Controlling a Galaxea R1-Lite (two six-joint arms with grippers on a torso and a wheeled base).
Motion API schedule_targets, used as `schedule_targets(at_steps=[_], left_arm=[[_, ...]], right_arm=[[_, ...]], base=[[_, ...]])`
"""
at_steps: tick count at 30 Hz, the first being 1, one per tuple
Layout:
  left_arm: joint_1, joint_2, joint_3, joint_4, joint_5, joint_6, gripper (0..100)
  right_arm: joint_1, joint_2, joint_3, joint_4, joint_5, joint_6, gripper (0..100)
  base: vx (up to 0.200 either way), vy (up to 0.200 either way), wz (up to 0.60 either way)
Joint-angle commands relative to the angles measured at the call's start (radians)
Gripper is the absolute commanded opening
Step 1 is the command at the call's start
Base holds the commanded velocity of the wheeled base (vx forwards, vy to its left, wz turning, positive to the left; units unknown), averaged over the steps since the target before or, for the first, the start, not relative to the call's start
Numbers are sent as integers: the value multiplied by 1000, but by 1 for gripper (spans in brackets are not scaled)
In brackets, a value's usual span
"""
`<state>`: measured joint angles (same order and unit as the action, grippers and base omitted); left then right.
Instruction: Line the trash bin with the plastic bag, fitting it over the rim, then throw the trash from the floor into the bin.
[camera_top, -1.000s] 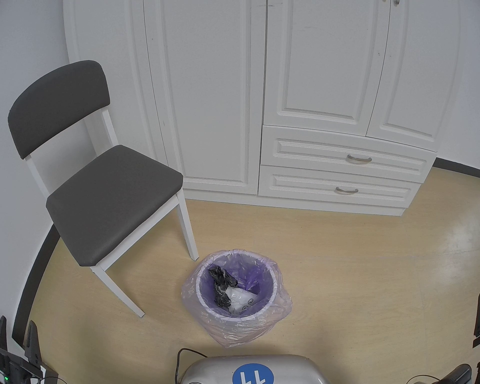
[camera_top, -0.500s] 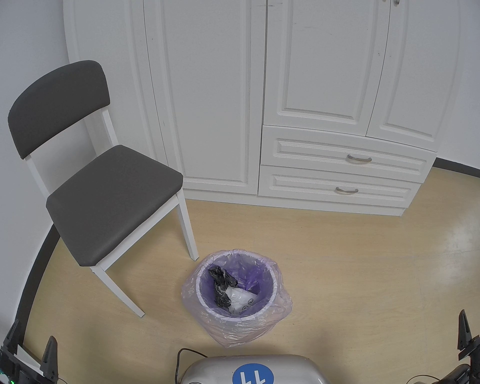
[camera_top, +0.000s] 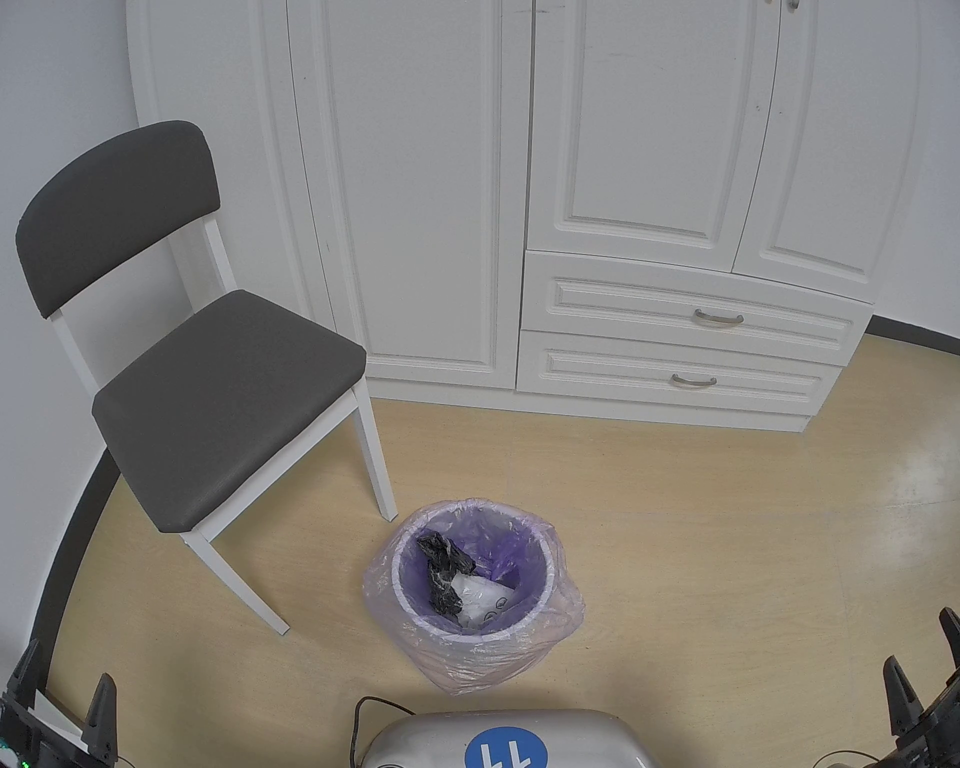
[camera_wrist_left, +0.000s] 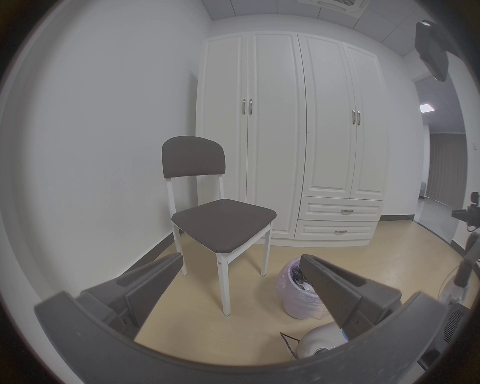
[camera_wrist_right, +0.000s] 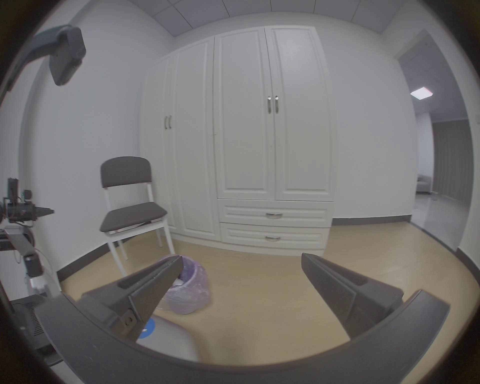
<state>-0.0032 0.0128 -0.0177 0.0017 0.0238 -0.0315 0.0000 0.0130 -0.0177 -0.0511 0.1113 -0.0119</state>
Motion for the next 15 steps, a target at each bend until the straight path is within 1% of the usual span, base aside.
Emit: schedule_targets(at_steps=[1, 2, 3, 4, 5, 6, 10, 12, 14, 15], left_arm=[[0, -13, 18, 0, 1, -1, 100], [0, -13, 18, 0, 1, -1, 100], [0, -13, 18, 0, 1, -1, 100], [0, -13, 18, 0, 1, 1, 100], [0, -13, 18, 0, 1, 1, 100], [0, -13, 18, 0, 1, 1, 100], [0, -13, 18, 0, 1, 1, 100], [0, -13, 18, 0, 1, 1, 100], [0, -13, 18, 0, 1, 1, 100], [0, -13, 18, 0, 1, 1, 100]], right_arm=[[0, -13, 12, 10, 4, -11, 100], [2, -13, 13, 4, -32, -31, 100], [2, -13, 15, -1, -91, -60, 100], [2, -13, 15, -3, -116, -71, 100], [2, -13, 16, -6, -188, -85, 100], [2, -13, 18, -10, -206, -85, 100], [2, -13, 16, -9, -206, -56, 100], [2, -13, 16, -3, -185, -46, 100], [2, -13, 18, -1, -111, -46, 100], [2, -13, 18, -1, -111, -46, 100]], base=[[0, 0, 0], [0, 0, 0], [0, 0, 0], [0, 0, 0], [0, 0, 0], [0, 0, 0], [0, 0, 0], [0, 0, 0], [0, 0, 0], [0, 0, 0]])
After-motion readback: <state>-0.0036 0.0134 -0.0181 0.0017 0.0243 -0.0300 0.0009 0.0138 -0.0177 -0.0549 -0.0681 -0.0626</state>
